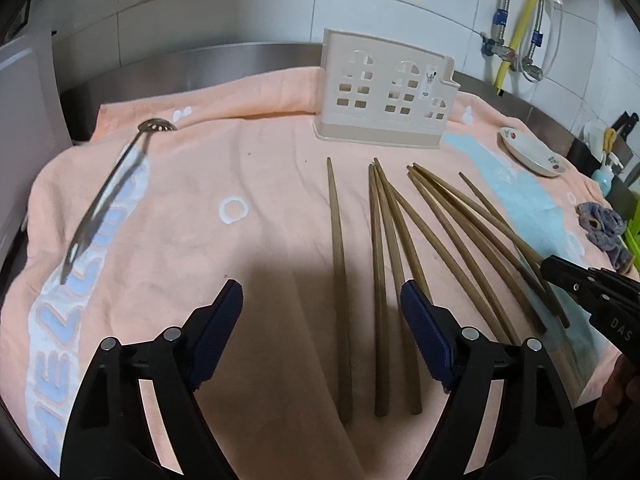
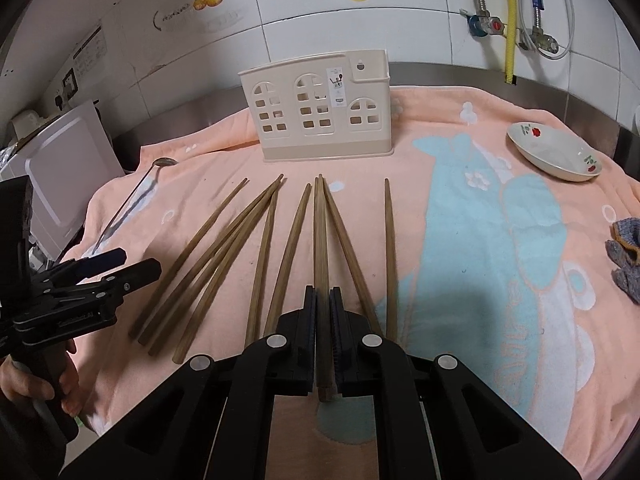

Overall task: Organize utensils
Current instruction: 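Close the right tool on a wooden chopstick while the left tool grasps another chopstick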

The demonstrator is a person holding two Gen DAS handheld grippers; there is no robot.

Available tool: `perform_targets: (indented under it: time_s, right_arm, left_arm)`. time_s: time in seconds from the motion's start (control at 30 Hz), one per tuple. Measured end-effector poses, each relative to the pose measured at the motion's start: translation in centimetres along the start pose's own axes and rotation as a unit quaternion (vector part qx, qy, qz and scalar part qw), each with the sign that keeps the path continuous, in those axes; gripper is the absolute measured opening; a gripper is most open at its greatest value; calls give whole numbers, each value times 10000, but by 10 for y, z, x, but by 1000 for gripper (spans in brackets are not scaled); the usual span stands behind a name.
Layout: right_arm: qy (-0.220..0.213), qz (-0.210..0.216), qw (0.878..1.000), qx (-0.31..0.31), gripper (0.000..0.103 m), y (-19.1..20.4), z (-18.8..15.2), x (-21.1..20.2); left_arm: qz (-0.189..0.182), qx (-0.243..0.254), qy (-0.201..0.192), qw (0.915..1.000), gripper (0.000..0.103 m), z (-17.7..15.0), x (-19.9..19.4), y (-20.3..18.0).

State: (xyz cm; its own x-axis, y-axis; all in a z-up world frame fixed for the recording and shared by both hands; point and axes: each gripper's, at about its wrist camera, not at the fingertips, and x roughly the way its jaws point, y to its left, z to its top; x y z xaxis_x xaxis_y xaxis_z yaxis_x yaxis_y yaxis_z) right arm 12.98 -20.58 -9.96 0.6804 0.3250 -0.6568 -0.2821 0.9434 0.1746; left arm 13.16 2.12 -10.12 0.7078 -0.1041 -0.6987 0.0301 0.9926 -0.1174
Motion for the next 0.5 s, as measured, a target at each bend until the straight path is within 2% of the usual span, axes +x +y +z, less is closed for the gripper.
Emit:
perform_targets:
  time_s: [0.07,0.13,0.2,0.33,0.5]
  right_arm:
    - [1,15,10000,21,7,-2,0,0]
    - [6,31,10000,27,7,-3,0,1]
    - [11,50,10000,33,7,-4,1,2]
    - [0,91,9999,43,7,-5,1,2]
    - [-27,100,9999,30,7,-6,4,2]
  left_arm:
    - [23,-33,109,9999,79,0,4,1]
    - [79,-39,208,9997,75,0,7,1]
    - [-25,-70,298,9995,61,0,9,2]
    - [-117,-37,319,9994,48,1,10,-1]
    - [-234,56,377,9990,24,3,11,-5]
